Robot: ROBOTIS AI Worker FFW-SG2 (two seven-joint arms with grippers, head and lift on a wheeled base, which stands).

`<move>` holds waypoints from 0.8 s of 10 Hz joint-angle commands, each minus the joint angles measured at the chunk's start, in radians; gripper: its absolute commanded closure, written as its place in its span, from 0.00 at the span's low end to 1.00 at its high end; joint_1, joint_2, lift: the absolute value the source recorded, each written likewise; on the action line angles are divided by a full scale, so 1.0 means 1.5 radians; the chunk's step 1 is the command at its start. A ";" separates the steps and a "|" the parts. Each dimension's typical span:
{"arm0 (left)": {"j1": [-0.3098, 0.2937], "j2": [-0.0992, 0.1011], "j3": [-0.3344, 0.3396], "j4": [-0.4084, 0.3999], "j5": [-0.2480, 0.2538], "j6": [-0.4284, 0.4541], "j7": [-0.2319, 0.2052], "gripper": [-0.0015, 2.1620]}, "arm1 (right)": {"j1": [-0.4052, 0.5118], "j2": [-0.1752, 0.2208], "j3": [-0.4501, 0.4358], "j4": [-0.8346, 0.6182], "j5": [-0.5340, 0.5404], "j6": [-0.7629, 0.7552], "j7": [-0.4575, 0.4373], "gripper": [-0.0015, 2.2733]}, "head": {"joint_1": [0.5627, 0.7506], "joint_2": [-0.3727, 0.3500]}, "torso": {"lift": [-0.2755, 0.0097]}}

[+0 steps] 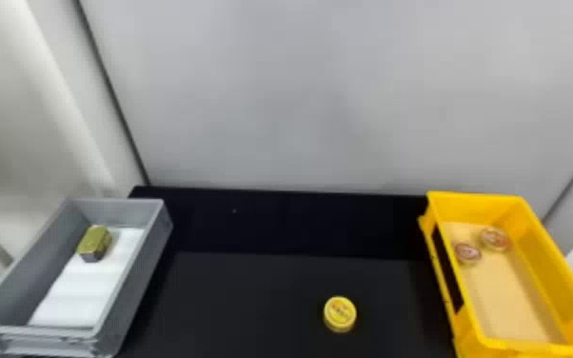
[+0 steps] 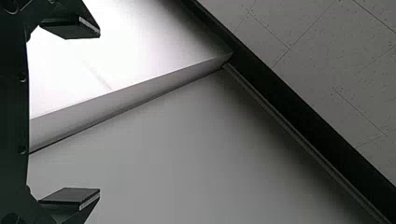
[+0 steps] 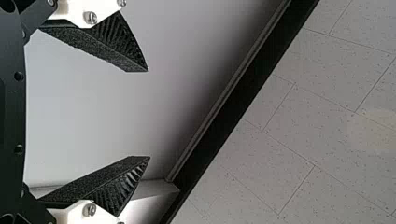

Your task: Pick up the round yellow can and place it in the yellow rectangular box

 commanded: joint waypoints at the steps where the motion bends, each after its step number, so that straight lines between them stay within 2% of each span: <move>1: -0.002 0.001 -0.002 0.000 0.000 0.001 0.000 0.04 | 0.001 0.000 -0.002 -0.003 0.000 0.001 0.000 0.06 | 0.53 0.59 | 0.93; 8: -0.008 0.003 -0.004 -0.001 -0.001 0.005 0.000 0.04 | 0.007 -0.002 -0.009 -0.010 -0.001 0.012 0.004 0.06 | 0.53 0.59 | 0.93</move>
